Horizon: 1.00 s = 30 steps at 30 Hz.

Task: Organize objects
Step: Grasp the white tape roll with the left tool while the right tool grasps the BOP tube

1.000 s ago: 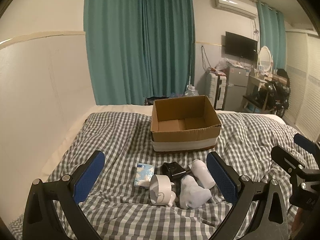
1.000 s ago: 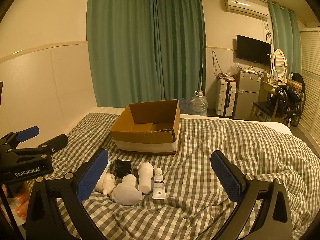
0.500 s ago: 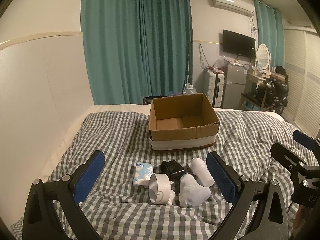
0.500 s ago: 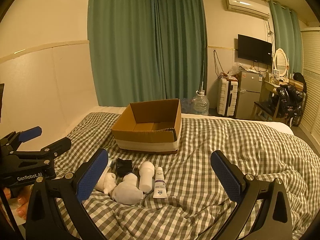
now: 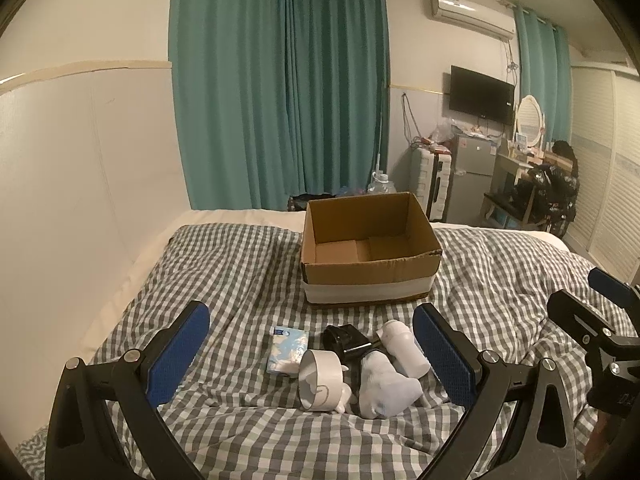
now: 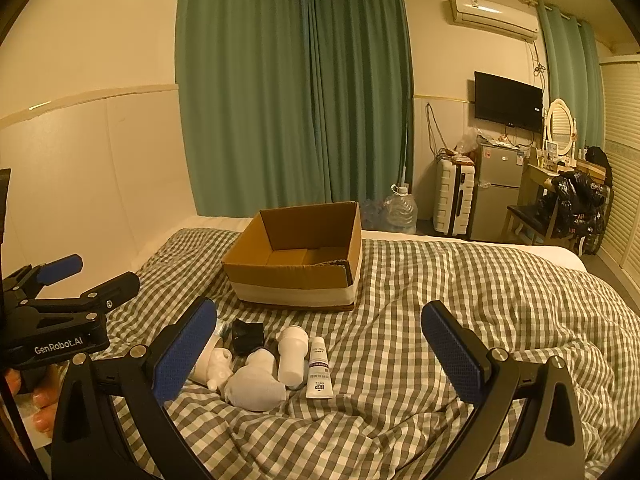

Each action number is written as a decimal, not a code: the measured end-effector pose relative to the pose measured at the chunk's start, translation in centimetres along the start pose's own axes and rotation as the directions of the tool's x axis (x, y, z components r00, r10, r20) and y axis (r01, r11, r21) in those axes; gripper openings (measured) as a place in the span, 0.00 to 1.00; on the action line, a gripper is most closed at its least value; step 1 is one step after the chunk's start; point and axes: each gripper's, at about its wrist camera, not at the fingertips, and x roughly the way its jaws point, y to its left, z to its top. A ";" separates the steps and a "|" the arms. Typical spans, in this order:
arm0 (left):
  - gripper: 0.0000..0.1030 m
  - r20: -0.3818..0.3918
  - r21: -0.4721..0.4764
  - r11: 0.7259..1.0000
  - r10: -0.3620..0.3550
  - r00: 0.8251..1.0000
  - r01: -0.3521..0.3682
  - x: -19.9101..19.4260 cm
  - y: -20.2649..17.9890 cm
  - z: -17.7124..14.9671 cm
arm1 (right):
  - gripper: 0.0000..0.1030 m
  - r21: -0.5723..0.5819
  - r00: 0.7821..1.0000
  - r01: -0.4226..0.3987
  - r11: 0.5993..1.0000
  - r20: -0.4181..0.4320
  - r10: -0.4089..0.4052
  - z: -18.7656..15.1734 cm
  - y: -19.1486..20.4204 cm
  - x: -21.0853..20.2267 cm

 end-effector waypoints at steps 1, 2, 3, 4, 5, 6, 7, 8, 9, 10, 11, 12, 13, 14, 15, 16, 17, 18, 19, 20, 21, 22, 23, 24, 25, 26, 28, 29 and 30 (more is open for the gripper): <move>1.00 0.004 0.002 1.000 0.007 1.000 -0.007 0.0 0.0 0.0 | 1.00 0.002 1.000 -0.002 1.000 0.002 0.002 0.1 0.0 0.0; 1.00 0.008 0.005 1.000 0.008 1.000 -0.008 0.0 0.0 0.1 | 1.00 0.005 1.000 -0.005 1.000 0.007 0.005 0.2 0.0 -0.1; 1.00 0.008 0.009 1.000 0.007 1.000 -0.007 0.1 0.0 0.2 | 1.00 0.006 1.000 -0.010 1.000 0.014 0.010 0.4 0.0 -0.2; 1.00 0.008 0.010 1.000 0.009 1.000 -0.009 0.2 0.1 0.3 | 1.00 0.006 1.000 -0.012 1.000 0.018 0.012 0.5 0.0 -0.3; 1.00 0.010 0.010 1.000 0.013 1.000 -0.013 0.4 0.2 0.4 | 1.00 0.005 1.000 -0.013 1.000 0.021 0.013 0.6 0.0 -0.3; 1.00 0.008 0.011 1.000 0.017 1.000 -0.017 0.6 0.2 0.4 | 1.00 0.003 1.000 -0.013 1.000 0.024 0.013 0.8 -0.1 -0.1; 1.00 0.002 0.010 1.000 0.021 1.000 -0.021 1.0 0.4 0.4 | 1.00 0.003 1.000 -0.013 1.000 0.023 0.013 0.9 -0.1 0.0; 1.00 -0.008 0.009 1.000 0.024 1.000 -0.024 1.5 0.6 0.3 | 1.00 0.001 1.000 -0.013 1.000 0.021 0.013 1.0 -0.2 0.2; 1.00 -0.020 0.009 1.000 0.028 0.999 -0.028 1.9 0.7 0.2 | 1.00 -0.002 1.000 -0.014 1.000 0.019 0.014 1.1 -0.3 0.4; 1.00 -0.033 0.011 0.999 0.037 0.999 -0.037 2.5 0.9 0.0 | 1.00 -0.010 1.000 -0.014 1.000 0.014 0.014 1.1 -0.4 0.7; 1.00 -0.046 0.013 0.999 0.050 0.998 -0.049 3.0 1.0 -0.2 | 1.00 -0.016 1.000 -0.011 1.000 0.008 0.011 1.1 -0.5 1.0; 1.00 -0.061 0.012 0.998 0.060 0.996 -0.059 3.6 1.3 -0.4 | 1.00 -0.021 1.000 -0.008 1.000 0.000 0.008 1.1 -0.6 1.3; 1.00 -0.083 0.008 0.998 0.067 0.994 -0.066 4.3 1.5 -0.7 | 1.00 -0.021 1.000 -0.005 1.000 -0.007 0.005 1.1 -0.7 1.6; 1.00 -0.103 0.002 0.998 0.067 0.992 -0.067 5.0 1.8 -1.0 | 1.00 -0.018 1.000 -0.005 1.000 -0.011 0.005 1.1 -0.9 1.9; 1.00 -0.125 -0.003 0.998 0.064 0.990 -0.065 5.7 2.1 -1.3 | 1.00 -0.013 1.000 -0.009 1.000 -0.016 0.008 1.1 -1.1 2.2; 1.00 -0.140 -0.005 0.998 0.064 0.988 -0.066 6.2 2.2 -1.6 | 1.00 -0.010 1.000 -0.014 1.000 -0.025 0.013 0.9 -1.3 2.6; 1.00 -0.159 -0.005 0.998 0.063 0.985 -0.065 6.8 2.3 -1.9 | 1.00 -0.010 0.999 -0.014 1.000 -0.032 0.014 0.8 -1.4 3.0; 0.99 -0.172 -0.002 0.998 0.060 0.983 -0.062 7.3 2.3 -2.2 | 1.00 -0.010 0.999 -0.012 1.000 -0.041 0.012 0.6 -1.5 3.4; 0.99 -0.189 0.006 0.998 0.056 0.980 -0.056 7.8 2.2 -2.4 | 1.00 -0.010 0.999 -0.011 1.000 -0.052 0.011 0.4 -1.6 3.9; 0.99 -0.201 0.015 0.999 0.053 0.978 -0.051 8.2 1.9 -2.7 | 1.00 -0.009 0.998 -0.012 1.000 -0.064 0.011 0.1 -1.7 4.4; 0.99 -0.214 0.028 0.999 0.050 0.976 -0.045 8.7 1.6 -2.9 | 1.00 -0.007 0.997 -0.013 1.000 -0.076 0.012 -0.2 -1.8 4.9; 0.99 -0.224 0.040 0.998 0.051 0.973 -0.043 9.0 1.3 -3.0 | 1.00 -0.005 0.996 -0.014 1.000 -0.089 0.013 -0.6 -2.0 5.5; 0.99 -0.234 0.056 0.998 0.054 0.971 -0.042 9.4 1.0 -3.2 | 1.00 -0.005 0.995 -0.013 1.000 -0.099 0.012 -0.8 -2.1 5.9; 0.99 -0.242 0.065 0.997 0.054 0.969 -0.039 9.7 0.8 -3.5 | 1.00 -0.007 0.994 -0.012 1.000 -0.108 0.011 -1.0 -2.1 6.3; 0.98 -0.251 0.067 0.997 0.051 0.967 -0.036 10.0 0.7 -3.6 | 1.00 -0.012 0.993 -0.013 1.000 -0.118 0.011 -1.3 -2.2 6.8; 0.96 -0.265 0.066 0.997 0.047 0.963 -0.031 10.4 0.6 -3.9 | 1.00 -0.017 0.992 -0.015 1.000 -0.127 0.013 -1.6 -2.2 7.2; 0.88 -0.296 0.061 0.998 0.036 0.954 -0.019 11.2 0.6 -4.3 | 1.00 -0.027 0.989 -0.021 0.999 -0.148 0.017 -2.2 -2.1 8.1; 0.87 -0.312 0.053 0.999 0.021 0.950 -0.004 11.5 0.7 -4.5 | 1.00 -0.033 0.987 -0.027 0.999 -0.162 0.021 -2.6 -2.0 8.7; 0.85 -0.328 0.043 0.999 0.001 0.945 0.013 11.9 0.7 -4.7 | 1.00 -0.035 0.985 -0.031 0.999 -0.170 0.024 -2.8 -2.0 9.0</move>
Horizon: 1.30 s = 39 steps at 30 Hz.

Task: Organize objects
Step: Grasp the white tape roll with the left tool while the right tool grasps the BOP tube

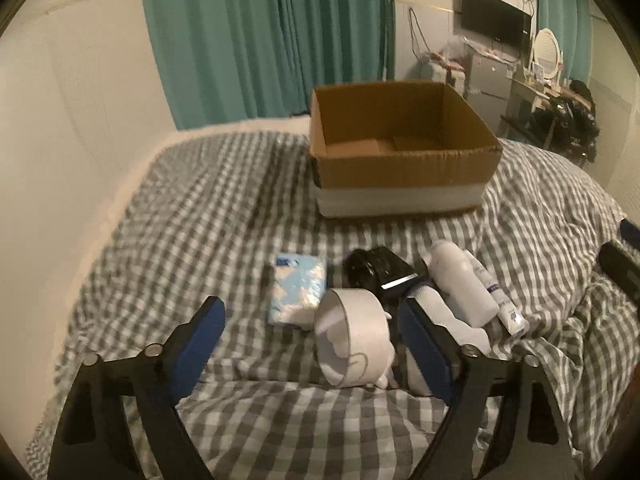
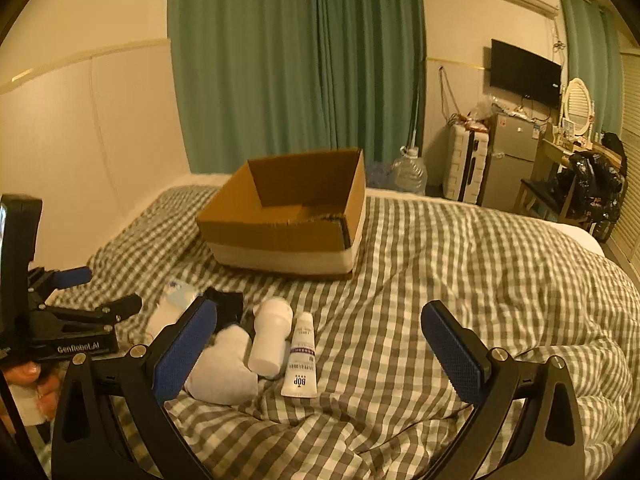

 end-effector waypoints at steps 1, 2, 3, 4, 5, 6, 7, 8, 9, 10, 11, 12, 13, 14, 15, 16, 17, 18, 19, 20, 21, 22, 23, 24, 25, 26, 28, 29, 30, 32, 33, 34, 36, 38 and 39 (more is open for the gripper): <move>0.83 -0.010 -0.002 1.000 -0.012 1.000 0.012 0.3 0.0 0.0 | 1.00 -0.003 1.000 -0.007 1.000 -0.015 0.007 -0.3 0.1 0.7; 0.83 -0.020 -0.002 1.000 -0.021 1.000 0.021 0.5 0.0 -0.1 | 1.00 -0.006 0.999 -0.011 1.000 -0.031 0.011 -0.7 0.1 1.3; 0.82 -0.029 0.001 1.000 -0.027 0.999 0.027 0.8 -0.1 -0.2 | 1.00 -0.008 0.999 -0.013 1.000 -0.041 0.012 -0.9 0.2 1.7; 0.81 -0.038 0.005 0.999 -0.032 0.999 0.032 1.1 -0.3 -0.3 | 1.00 -0.010 0.998 -0.015 1.000 -0.056 0.014 -1.2 0.1 2.3; 0.79 -0.047 0.009 0.999 -0.033 0.998 0.034 1.3 -0.4 -0.3 | 0.99 -0.010 0.997 -0.018 1.000 -0.070 0.017 -1.5 0.1 2.9; 0.76 -0.058 0.016 0.999 -0.036 0.998 0.037 1.6 -0.6 -0.4 | 0.96 -0.006 0.996 -0.024 1.000 -0.085 0.024 -1.8 -0.1 3.6; 0.73 -0.065 0.020 0.999 -0.038 0.997 0.040 1.8 -0.8 -0.4 | 0.95 -0.003 0.995 -0.028 1.000 -0.094 0.027 -2.0 -0.2 4.1; 0.73 -0.074 0.026 0.999 -0.038 0.997 0.040 2.1 -1.0 -0.5 | 0.93 0.002 0.994 -0.033 0.999 -0.107 0.033 -2.2 -0.3 4.6; 0.71 -0.080 0.032 0.999 -0.037 0.996 0.039 2.3 -1.2 -0.6 | 0.89 0.006 0.992 -0.036 0.999 -0.118 0.037 -2.4 -0.5 5.1; 0.67 -0.085 0.038 0.999 -0.034 0.996 0.037 2.6 -1.4 -0.8 | 0.86 0.010 0.991 -0.040 0.999 -0.129 0.041 -2.7 -0.7 5.7; 0.65 -0.092 0.044 0.998 -0.030 0.995 0.034 2.8 -1.6 -0.8 | 0.81 0.010 0.990 -0.040 0.999 -0.139 0.041 -2.9 -0.8 6.1; 0.63 -0.095 0.050 0.998 -0.029 0.995 0.034 3.0 -1.8 -0.9 | 0.78 0.009 0.988 -0.037 0.999 -0.148 0.038 -3.2 -0.9 6.4; 0.62 -0.099 0.058 0.998 -0.032 0.995 0.038 3.1 -2.0 -0.9 | 0.77 0.008 0.986 -0.039 0.999 -0.162 0.040 -3.4 -1.0 6.9; 0.62 -0.105 0.063 0.997 -0.037 0.994 0.044 3.3 -2.1 -0.9 | 0.74 0.008 0.983 -0.042 0.999 -0.177 0.043 -3.7 -1.1 7.4; 0.62 -0.110 0.066 0.997 -0.040 0.993 0.047 3.6 -2.2 -0.9 | 0.71 0.011 0.980 -0.048 0.999 -0.194 0.049 -4.0 -1.2 8.0; 0.62 -0.122 0.069 0.996 -0.043 0.992 0.051 4.0 -2.3 -1.0 | 0.69 0.014 0.978 -0.051 0.999 -0.204 0.053 -4.1 -1.2 8.3; 0.60 -0.131 0.068 0.996 -0.043 0.990 0.053 4.3 -2.3 -1.0 | 0.66 0.015 0.975 -0.055 0.998 -0.215 0.057 -4.3 -1.2 8.7; 0.53 -0.141 0.068 0.996 -0.045 0.989 0.055 4.6 -2.2 -1.0 | 0.62 0.013 0.972 -0.057 0.998 -0.229 0.059 -4.5 -1.1 9.3; 0.46 -0.156 0.062 0.996 -0.048 0.987 0.058 5.0 -2.2 -1.0 | 0.58 0.010 0.969 -0.057 0.998 -0.241 0.058 -4.6 -1.0 9.5; 0.44 -0.167 0.056 0.996 -0.055 0.984 0.066 5.4 -2.1 -1.0 | 0.50 0.004 0.966 -0.058 0.998 -0.254 0.057 -4.7 -0.8 9.9; 0.38 -0.175 0.052 0.996 -0.065 0.982 0.075 5.6 -2.1 -1.0 | 0.46 -0.002 0.963 -0.060 0.998 -0.265 0.057 -4.8 -0.6 10.2; 0.33 -0.179 0.052 0.995 -0.070 0.981 0.081 5.7 -2.1 -1.0 | 0.45 -0.007 0.959 -0.068 0.998 -0.276 0.064 -4.9 -0.3 10.6; 0.31 -0.184 0.053 0.995 -0.077 0.980 0.088 5.8 -2.1 -1.1 | 0.45 -0.010 0.956 -0.079 0.997 -0.285 0.072 -5.0 -0.1 11.0; 0.30 -0.186 0.054 0.994 -0.087 0.979 0.098 5.9 -2.2 -1.1 | 0.44 -0.012 0.953 -0.085 0.996 -0.294 0.078 -5.1 0.1 11.3; 0.29 -0.186 0.054 0.993 -0.090 0.978 0.102 5.9 -2.2 -1.1 | 0.44 -0.018 0.949 -0.089 0.996 -0.304 0.079 -5.2 0.3 11.6; 0.29 -0.184 0.054 0.993 -0.095 0.978 0.107 5.9 -2.2 -1.1 | 0.44 -0.025 0.946 -0.088 0.996 -0.314 0.076 -5.4 0.5 12.0; 0.29 -0.181 0.050 0.992 -0.103 0.978 0.113 5.9 -2.2 -1.1 | 0.44 -0.009 0.941 -0.097 0.995 -0.326 0.089 -5.7 0.4 12.6; 0.29 -0.179 0.048 0.992 -0.105 0.978 0.115 5.8 -2.2 -1.1 | 0.44 0.003 0.941 -0.102 0.995 -0.324 0.097 -5.8 0.3 12.5; 0.29 -0.177 0.047 0.992 -0.105 0.979 0.115 5.8 -2.2 -1.2 | 0.42 0.011 0.941 -0.106 0.994 -0.322 0.103 -5.8 0.1 12.5; 0.29 -0.169 0.046 0.993 -0.103 0.980 0.112 5.6 -2.1 -1.2 | 0.30 0.016 0.944 -0.097 0.995 -0.316 0.097 -5.9 -0.1 12.2; 0.28 -0.163 0.047 0.993 -0.099 0.982 0.108 5.5 -2.2 -1.1 | 0.29 0.018 0.945 -0.095 0.995 -0.313 0.096 -5.8 -0.2 12.1; 0.28 -0.151 0.049 0.993 -0.095 0.984 0.103 5.1 -2.1 -1.1 | 0.29 0.021 0.946 -0.101 0.995 -0.309 0.103 -5.9 -0.2 11.9; 0.28 -0.132 0.049 0.994 -0.091 0.987 0.098 4.6 -2.0 -1.0 | 0.29 0.022 0.946 -0.109 0.994 -0.304 0.110 -5.9 -0.3 11.6; 0.28 -0.112 0.050 0.995 -0.083 0.990 0.089 4.1 -1.9 -0.9 | 0.28 0.025 0.949 -0.110 0.994 -0.294 0.113 -6.0 -0.3 11.4; 0.28 -0.098 0.051 0.995 -0.080 0.992 0.086 3.7 -1.8 -0.9 | 0.28 0.027 0.951 -0.110 0.994 -0.288 0.113 -5.9 -0.4 11.1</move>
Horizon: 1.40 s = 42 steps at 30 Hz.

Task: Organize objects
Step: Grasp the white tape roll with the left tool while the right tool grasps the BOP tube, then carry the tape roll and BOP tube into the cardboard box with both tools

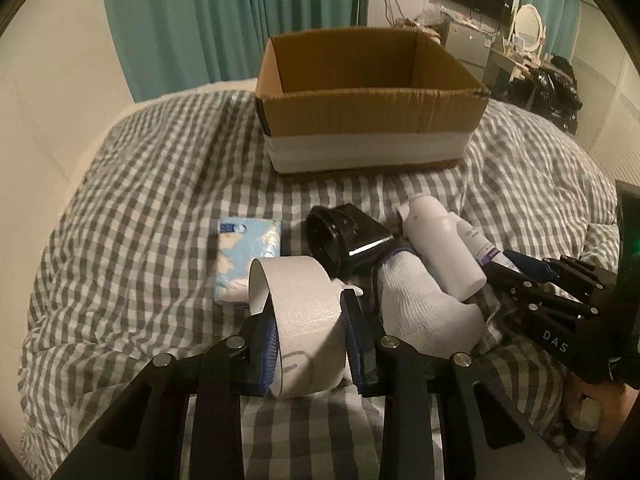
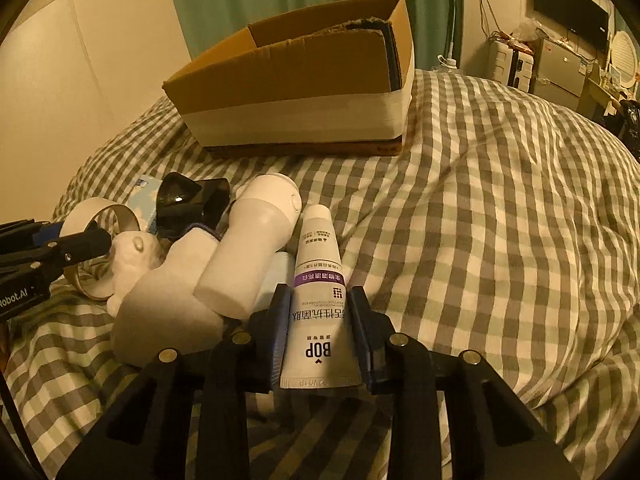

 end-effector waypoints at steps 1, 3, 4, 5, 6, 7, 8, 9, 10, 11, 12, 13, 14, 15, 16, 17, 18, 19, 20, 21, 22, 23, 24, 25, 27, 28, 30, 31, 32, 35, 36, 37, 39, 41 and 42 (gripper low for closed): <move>0.28 0.014 0.001 1.000 0.006 1.000 -0.006 -0.4 0.0 0.0 | 0.28 0.001 1.000 -0.001 1.000 0.007 0.000 0.0 0.0 -0.3; 0.28 0.037 0.005 1.000 0.017 0.999 -0.017 -1.2 0.1 0.1 | 0.28 0.003 1.000 0.003 1.000 0.020 -0.003 -0.1 -0.2 -0.9; 0.28 0.050 0.006 1.000 0.025 0.998 -0.025 -1.6 0.1 0.1 | 0.28 0.005 1.000 0.004 1.000 0.027 -0.004 -0.1 -0.2 -1.2; 0.28 0.059 0.007 1.000 0.029 0.998 -0.030 -2.0 0.1 0.2 | 0.28 0.006 0.999 0.006 1.000 0.033 -0.006 -0.1 -0.1 -1.4; 0.28 0.069 0.008 0.999 0.031 0.997 -0.032 -2.5 0.1 0.2 | 0.28 0.008 0.999 0.009 1.000 0.041 -0.009 -0.1 -0.2 -1.7; 0.28 0.074 0.009 0.999 0.032 0.997 -0.033 -2.7 0.1 0.3 | 0.28 0.008 0.999 0.009 1.000 0.046 -0.009 0.0 -0.2 -2.0; 0.28 0.081 0.009 0.999 0.033 0.996 -0.034 -3.1 0.1 0.3 | 0.28 0.007 0.999 0.010 1.000 0.051 -0.010 0.1 -0.2 -2.3; 0.28 0.088 0.008 0.999 0.033 0.996 -0.034 -3.4 0.1 0.3 | 0.28 0.007 0.998 0.013 1.000 0.058 -0.014 0.1 -0.2 -2.6; 0.28 0.092 0.006 0.999 0.032 0.995 -0.033 -3.7 0.0 0.3 | 0.28 0.006 0.998 0.014 1.000 0.062 -0.014 0.1 -0.2 -2.8; 0.28 0.098 0.005 0.999 0.031 0.995 -0.032 -4.0 0.0 0.3 | 0.28 0.006 0.997 0.015 1.000 0.069 -0.015 0.2 -0.2 -3.0; 0.28 0.103 0.004 1.000 0.031 0.994 -0.031 -4.3 0.0 0.4 | 0.28 0.007 0.997 0.016 1.000 0.077 -0.017 0.2 -0.1 -3.3; 0.28 0.110 0.004 1.000 0.029 0.994 -0.030 -4.7 -0.1 0.4 | 0.28 0.006 0.996 0.018 1.000 0.084 -0.018 0.3 -0.1 -3.7; 0.28 0.115 0.005 1.000 0.029 0.993 -0.030 -4.9 -0.1 0.4 | 0.28 0.005 0.996 0.020 1.000 0.090 -0.020 0.3 -0.2 -4.0; 0.28 0.121 0.006 1.000 0.028 0.992 -0.029 -5.1 -0.2 0.4 | 0.28 0.004 0.995 0.023 1.000 0.097 -0.023 0.3 -0.1 -4.4; 0.28 0.127 0.007 1.000 0.028 0.991 -0.029 -5.4 -0.2 0.4 | 0.28 0.003 0.994 0.025 1.000 0.106 -0.025 0.4 0.0 -4.8; 0.28 0.134 0.007 1.000 0.028 0.991 -0.029 -5.8 -0.2 0.4 | 0.28 0.002 0.993 0.027 1.000 0.116 -0.027 0.5 0.0 -5.1; 0.28 0.139 0.007 1.000 0.028 0.990 -0.029 -6.1 -0.3 0.4 | 0.28 0.001 0.992 0.029 1.000 0.124 -0.029 0.5 0.1 -5.4; 0.28 0.146 0.007 1.000 0.026 0.989 -0.028 -6.4 -0.3 0.5 | 0.28 0.000 0.990 0.032 1.000 0.134 -0.031 0.6 0.3 -5.9; 0.28 0.153 0.006 1.000 0.025 0.988 -0.026 -6.8 -0.4 0.6 | 0.28 -0.001 0.989 0.033 0.999 0.147 -0.033 0.7 0.4 -6.5; 0.28 0.161 0.005 1.000 0.024 0.987 -0.025 -7.1 -0.4 0.6 | 0.28 -0.002 0.987 0.034 0.999 0.155 -0.033 0.8 0.6 -6.7; 0.28 0.171 0.004 1.000 0.023 0.985 -0.024 -7.5 -0.4 0.7 | 0.28 -0.005 0.985 0.035 0.999 0.168 -0.034 1.0 0.8 -7.3; 0.28 0.179 0.004 1.000 0.021 0.984 -0.022 -7.9 -0.4 0.8 | 0.28 -0.008 0.984 0.037 0.999 0.176 -0.035 1.1 0.9 -7.8; 0.28 0.186 0.003 1.000 0.019 0.982 -0.020 -8.2 -0.4 1.0 | 0.28 -0.010 0.982 0.038 0.999 0.186 -0.036 1.2 1.1 -8.2; 0.28 0.195 0.003 1.000 0.018 0.981 -0.019 -8.7 -0.4 1.1 | 0.28 -0.013 0.979 0.040 0.999 0.199 -0.037 1.4 1.3 -8.8; 0.28 0.213 0.001 1.000 0.017 0.977 -0.017 -9.5 -0.4 1.4 | 0.28 -0.018 0.974 0.045 0.999 0.224 -0.039 1.7 1.6 -10.0; 0.28 0.222 -0.002 1.000 0.016 0.975 -0.016 -9.9 -0.4 1.6 | 0.28 -0.020 0.972 0.046 0.999 0.233 -0.041 1.8 1.8 -10.4; 0.28 0.240 -0.004 1.000 0.013 0.971 -0.012 -10.6 -0.4 2.0 | 0.28 -0.024 0.965 0.049 0.999 0.258 -0.041 2.1 2.1 -11.5; 0.28 0.252 -0.005 1.000 0.012 0.968 -0.011 -11.0 -0.4 2.2 | 0.28 -0.028 0.961 0.051 0.998 0.272 -0.041 2.4 2.4 -12.3; 0.28 0.264 -0.006 1.000 0.013 0.964 -0.011 -11.5 -0.4 2.5 | 0.28 -0.031 0.958 0.053 0.998 0.283 -0.042 2.6 2.6 -12.9; 0.28 0.299 -0.011 1.000 0.013 0.954 -0.010 -12.9 -0.3 3.4 | 0.28 -0.044 0.945 0.057 0.997 0.325 -0.040 3.3 3.1 -15.1; 0.28 0.309 -0.013 1.000 0.012 0.951 -0.009 -13.3 -0.3 3.7 | 0.28 -0.047 0.938 0.059 0.997 0.344 -0.039 3.7 3.3 -16.0; 0.28 0.319 -0.016 1.000 0.012 0.948 -0.007 -13.8 -0.3 4.1 | 0.28 -0.050 0.934 0.059 0.997 0.356 -0.038 3.9 3.5 -16.5; 0.28 0.340 -0.017 1.000 0.006 0.941 -0.001 -14.5 -0.2 4.9 | 0.28 -0.058 0.923 0.061 0.996 0.382 -0.034 4.5 3.9 -17.7; 0.28 0.362 -0.015 1.000 0.008 0.932 -0.003 -15.2 -0.3 5.8 | 0.28 -0.070 0.913 0.065 0.995 0.408 -0.030 5.4 4.3 -18.8; 0.28 0.373 -0.016 1.000 0.008 0.928 -0.003 -15.5 -0.3 6.3 | 0.28 -0.076 0.908 0.067 0.995 0.419 -0.029 5.8 4.5 -19.3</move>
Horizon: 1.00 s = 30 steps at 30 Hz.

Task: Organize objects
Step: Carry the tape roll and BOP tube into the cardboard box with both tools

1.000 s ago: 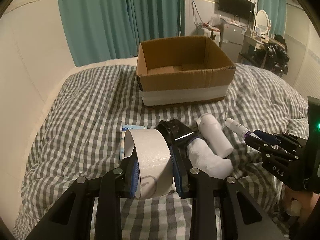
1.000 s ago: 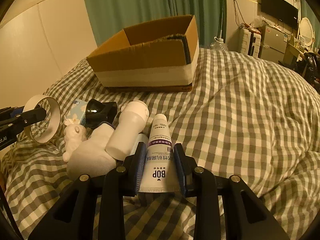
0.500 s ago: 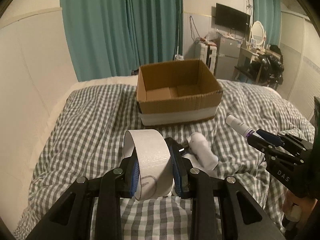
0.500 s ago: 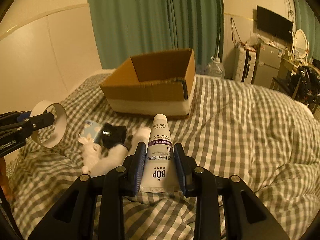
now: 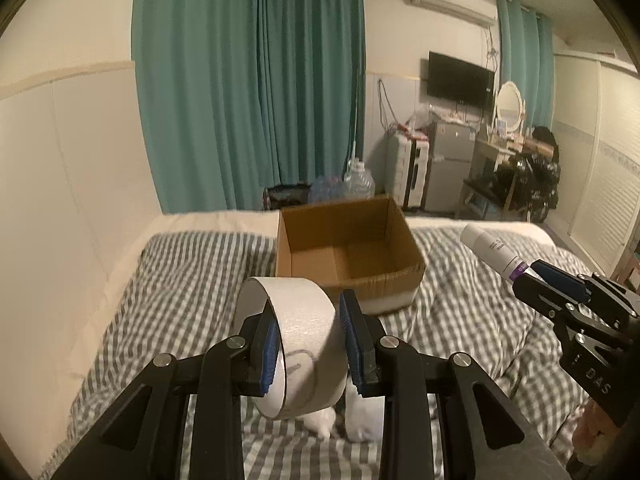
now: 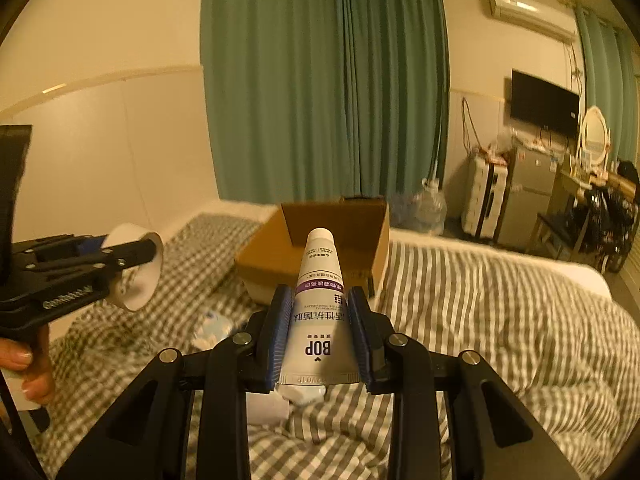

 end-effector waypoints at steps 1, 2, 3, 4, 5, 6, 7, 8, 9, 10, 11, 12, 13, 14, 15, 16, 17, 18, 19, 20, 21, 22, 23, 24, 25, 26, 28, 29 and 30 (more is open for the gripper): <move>0.28 0.008 -0.002 1.000 -0.001 1.000 0.001 -0.1 0.0 0.4 | 0.28 -0.007 1.000 -0.001 1.000 0.012 0.001 0.6 0.1 -0.2; 0.28 0.017 -0.004 1.000 -0.003 1.000 0.003 -0.1 -0.1 1.0 | 0.28 -0.013 1.000 -0.003 1.000 0.023 0.003 1.1 0.3 -0.4; 0.27 0.025 -0.004 1.000 -0.005 1.000 0.005 -0.1 0.0 1.4 | 0.28 -0.017 0.999 -0.006 1.000 0.031 0.006 1.6 0.3 -0.5; 0.27 0.034 -0.003 1.000 -0.006 0.999 0.006 -0.1 -0.1 1.8 | 0.28 -0.023 0.999 -0.008 1.000 0.039 0.009 2.2 0.4 -0.5; 0.27 0.043 -0.002 1.000 -0.007 0.999 0.007 -0.1 -0.1 2.2 | 0.28 -0.027 0.999 -0.008 1.000 0.045 0.010 2.6 0.4 -0.5; 0.27 0.051 -0.001 1.000 -0.007 0.999 0.007 0.0 -0.1 2.7 | 0.28 -0.030 0.999 -0.009 1.000 0.052 0.010 3.1 0.5 -0.4; 0.27 0.057 0.000 1.000 -0.009 0.998 0.009 0.1 -0.2 3.0 | 0.28 -0.032 0.998 -0.009 0.999 0.057 0.011 3.5 0.5 -0.3; 0.27 0.062 0.002 1.000 -0.012 0.998 0.012 0.3 -0.3 3.4 | 0.28 -0.033 0.998 -0.010 0.999 0.060 0.012 3.9 0.5 -0.1; 0.27 0.065 0.004 1.000 -0.014 0.998 0.014 0.5 -0.3 3.7 | 0.28 -0.034 0.998 -0.011 0.999 0.063 0.013 4.3 0.4 0.1; 0.26 0.068 0.006 1.000 -0.019 0.998 0.018 1.0 -0.4 4.2 | 0.28 -0.033 0.998 -0.012 0.999 0.066 0.014 4.5 0.3 0.4; 0.26 0.069 0.007 1.000 -0.021 0.997 0.020 1.2 -0.5 4.5 | 0.28 -0.034 0.998 -0.013 0.999 0.067 0.016 4.8 0.3 0.8; 0.26 0.072 0.008 1.000 -0.022 0.997 0.022 1.6 -0.5 4.8 | 0.28 -0.035 0.998 -0.014 0.999 0.067 0.017 5.2 0.2 1.3; 0.26 0.075 0.011 1.000 -0.021 0.997 0.020 2.0 -0.6 5.0 | 0.28 -0.035 0.998 -0.013 0.999 0.068 0.015 5.5 0.1 1.6; 0.26 0.076 0.010 1.000 -0.019 0.997 0.018 2.6 -0.5 5.3 | 0.28 -0.036 0.998 -0.013 0.999 0.069 0.015 5.8 0.0 1.9; 0.26 0.077 0.008 1.000 -0.019 0.997 0.019 3.1 -0.6 5.7 | 0.28 -0.037 0.998 -0.014 0.999 0.068 0.017 6.1 -0.1 2.5; 0.26 0.077 0.006 1.000 -0.020 0.997 0.020 3.7 -0.6 6.0 | 0.28 -0.036 0.997 -0.016 0.999 0.069 0.018 6.3 -0.2 2.8; 0.26 0.077 0.007 1.000 -0.020 0.997 0.019 4.3 -0.6 6.3 | 0.28 -0.036 0.997 -0.017 0.999 0.070 0.019 6.5 -0.3 3.1; 0.26 0.077 0.010 1.000 -0.018 0.997 0.018 5.0 -0.6 6.5 | 0.28 -0.037 0.997 -0.018 0.999 0.070 0.021 6.7 -0.4 3.6; 0.25 0.077 0.016 1.000 -0.019 0.997 0.018 5.6 -0.7 6.7 | 0.28 -0.038 0.997 -0.020 0.999 0.069 0.023 6.9 -0.5 4.2; 0.25 0.075 0.025 0.999 -0.024 0.997 0.022 6.2 -0.8 6.7 | 0.28 -0.039 0.997 -0.023 0.999 0.068 0.026 7.1 -0.6 4.7; 0.26 0.071 0.033 0.999 -0.026 0.997 0.023 6.9 -1.0 6.8 | 0.28 -0.041 0.998 -0.025 0.999 0.065 0.027 7.3 -0.6 5.3; 0.25 0.065 0.038 0.999 -0.026 0.998 0.024 7.7 -1.1 7.0 | 0.28 -0.042 0.998 -0.027 0.999 0.061 0.029 7.3 -0.8 6.0; 0.25 0.056 0.040 0.999 -0.030 0.998 0.028 8.6 -1.2 7.0 | 0.28 -0.042 0.998 -0.030 0.999 0.057 0.032 7.3 -0.9 6.6; 0.25 0.046 0.038 0.999 -0.035 0.998 0.034 9.6 -1.3 7.1 | 0.28 -0.040 0.998 -0.032 0.999 0.051 0.034 7.3 -1.1 7.4; 0.25 0.040 0.036 0.999 -0.037 0.999 0.036 10.2 -1.3 7.0 | 0.28 -0.038 0.998 -0.034 0.999 0.043 0.036 7.2 -1.3 8.3; 0.25 0.033 0.033 0.999 -0.038 0.999 0.036 11.1 -1.4 7.0 | 0.28 -0.036 0.999 -0.036 0.999 0.036 0.037 7.1 -1.4 9.0; 0.25 0.024 0.026 0.999 -0.037 0.999 0.036 12.8 -1.4 6.8 | 0.28 -0.032 0.999 -0.040 0.999 0.022 0.041 7.0 -1.9 10.6; 0.25 0.019 0.021 0.999 -0.039 0.999 0.039 13.6 -1.5 6.7 | 0.28 -0.032 0.999 -0.041 0.999 0.017 0.041 6.9 -2.1 11.3; 0.26 0.012 0.015 0.999 -0.043 0.999 0.043 14.5 -1.4 6.7 | 0.28 -0.031 0.999 -0.042 0.999 0.011 0.042 6.9 -2.3 12.0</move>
